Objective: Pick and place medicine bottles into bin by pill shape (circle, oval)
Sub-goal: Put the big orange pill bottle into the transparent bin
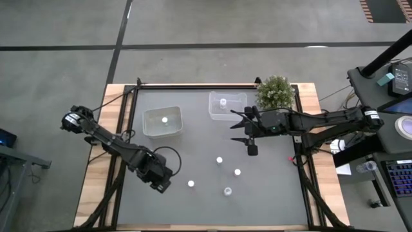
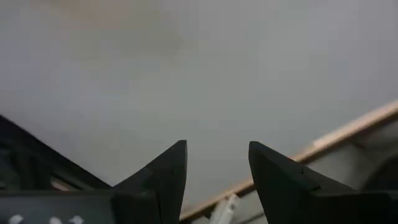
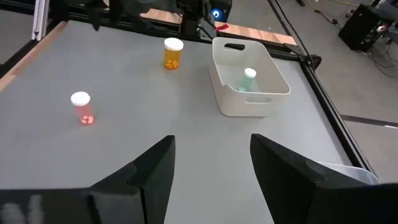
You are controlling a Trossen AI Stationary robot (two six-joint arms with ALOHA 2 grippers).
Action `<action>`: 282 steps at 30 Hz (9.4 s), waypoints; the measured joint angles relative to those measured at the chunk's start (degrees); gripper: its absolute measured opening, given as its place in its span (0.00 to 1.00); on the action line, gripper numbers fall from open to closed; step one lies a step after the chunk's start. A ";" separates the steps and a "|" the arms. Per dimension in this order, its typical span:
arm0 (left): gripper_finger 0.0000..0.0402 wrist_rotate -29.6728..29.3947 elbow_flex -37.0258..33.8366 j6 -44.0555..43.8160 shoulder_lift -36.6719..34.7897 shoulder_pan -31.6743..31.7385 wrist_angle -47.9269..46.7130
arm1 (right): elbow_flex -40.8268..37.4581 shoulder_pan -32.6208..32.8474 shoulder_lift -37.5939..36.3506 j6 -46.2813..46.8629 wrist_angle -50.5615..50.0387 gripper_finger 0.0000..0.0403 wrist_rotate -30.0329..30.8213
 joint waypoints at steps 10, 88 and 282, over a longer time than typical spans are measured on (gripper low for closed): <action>0.40 -15.93 -3.13 0.16 -2.58 2.56 -9.59 | 0.00 0.00 0.07 0.69 -0.07 0.50 -0.02; 0.40 -32.81 -11.81 16.67 -0.95 7.76 22.44 | -1.14 0.00 0.13 4.20 -1.80 0.50 -0.02; 0.44 -60.86 -37.85 95.93 -21.82 -0.35 81.41 | 25.88 -8.02 44.59 38.98 11.40 0.04 -22.47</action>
